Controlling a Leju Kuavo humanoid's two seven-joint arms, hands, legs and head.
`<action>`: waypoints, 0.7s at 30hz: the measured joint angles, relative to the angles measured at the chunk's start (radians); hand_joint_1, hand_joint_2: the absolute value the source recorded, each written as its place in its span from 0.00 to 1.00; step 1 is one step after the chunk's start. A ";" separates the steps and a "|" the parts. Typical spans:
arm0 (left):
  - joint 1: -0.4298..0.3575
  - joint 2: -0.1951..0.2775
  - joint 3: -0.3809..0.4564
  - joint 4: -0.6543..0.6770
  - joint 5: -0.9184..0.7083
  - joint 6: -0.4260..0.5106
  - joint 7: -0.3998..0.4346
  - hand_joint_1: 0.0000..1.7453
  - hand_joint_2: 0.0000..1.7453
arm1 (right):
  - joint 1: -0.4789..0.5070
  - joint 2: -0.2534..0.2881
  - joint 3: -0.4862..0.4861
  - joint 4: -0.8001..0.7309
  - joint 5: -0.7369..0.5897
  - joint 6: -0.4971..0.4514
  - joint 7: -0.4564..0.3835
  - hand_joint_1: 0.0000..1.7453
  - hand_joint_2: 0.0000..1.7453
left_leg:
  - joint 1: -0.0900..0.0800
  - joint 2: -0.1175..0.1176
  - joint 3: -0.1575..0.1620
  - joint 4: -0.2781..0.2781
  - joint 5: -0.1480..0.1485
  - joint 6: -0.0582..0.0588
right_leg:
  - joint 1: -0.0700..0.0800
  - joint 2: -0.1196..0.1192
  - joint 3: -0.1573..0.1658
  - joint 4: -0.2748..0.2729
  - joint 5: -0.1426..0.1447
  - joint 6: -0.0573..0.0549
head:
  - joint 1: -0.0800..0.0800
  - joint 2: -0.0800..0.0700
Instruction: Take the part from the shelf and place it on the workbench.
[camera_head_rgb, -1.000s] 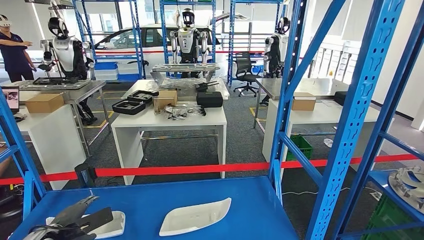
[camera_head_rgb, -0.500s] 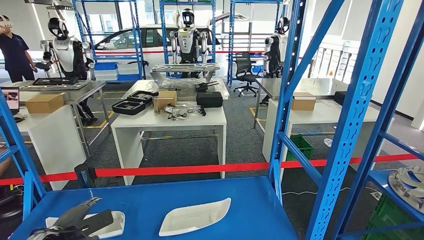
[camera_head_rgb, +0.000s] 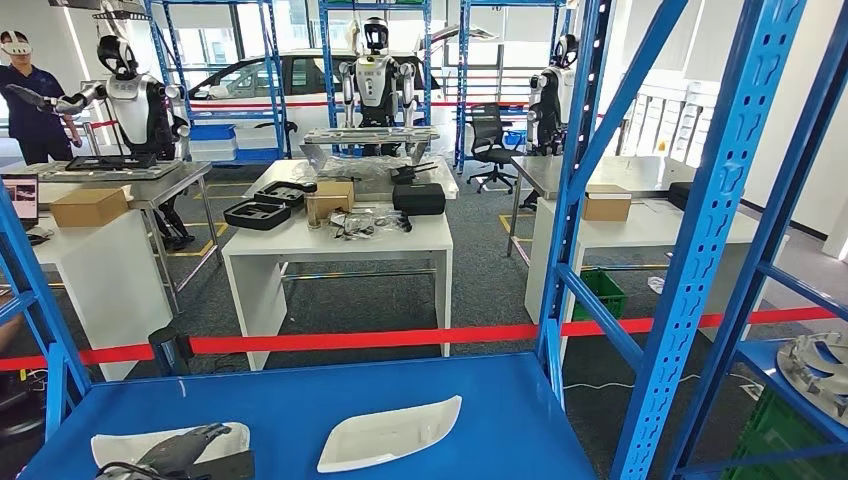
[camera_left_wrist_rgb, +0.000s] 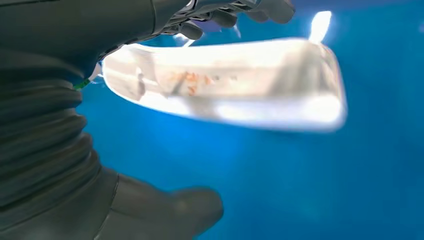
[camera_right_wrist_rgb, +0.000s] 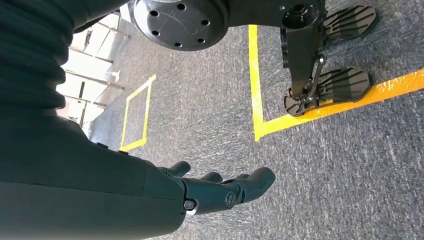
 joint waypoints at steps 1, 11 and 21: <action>0.002 -0.003 -0.012 0.000 -0.004 -0.001 0.001 1.00 1.00 | 0.000 0.000 -0.001 0.000 0.001 0.000 0.000 0.00 1.00 | 0.000 0.000 0.000 0.000 0.000 0.000 | 0.000 0.000 0.000 0.000 0.000 0.000 | 0.000 0.000; 0.010 -0.026 -0.074 0.002 -0.020 0.011 0.010 1.00 1.00 | 0.000 0.000 -0.012 0.000 0.006 -0.001 0.001 0.00 1.00 | 0.000 0.000 0.000 0.000 0.000 0.000 | 0.000 0.000 0.000 0.000 0.000 0.000 | 0.000 0.000; 0.008 -0.033 -0.092 -0.001 -0.019 0.054 0.027 1.00 1.00 | 0.000 0.000 -0.016 0.000 0.008 0.000 -0.002 0.00 1.00 | 0.000 0.000 0.002 0.000 0.000 -0.001 | 0.000 0.000 0.001 0.000 0.000 0.000 | 0.000 0.000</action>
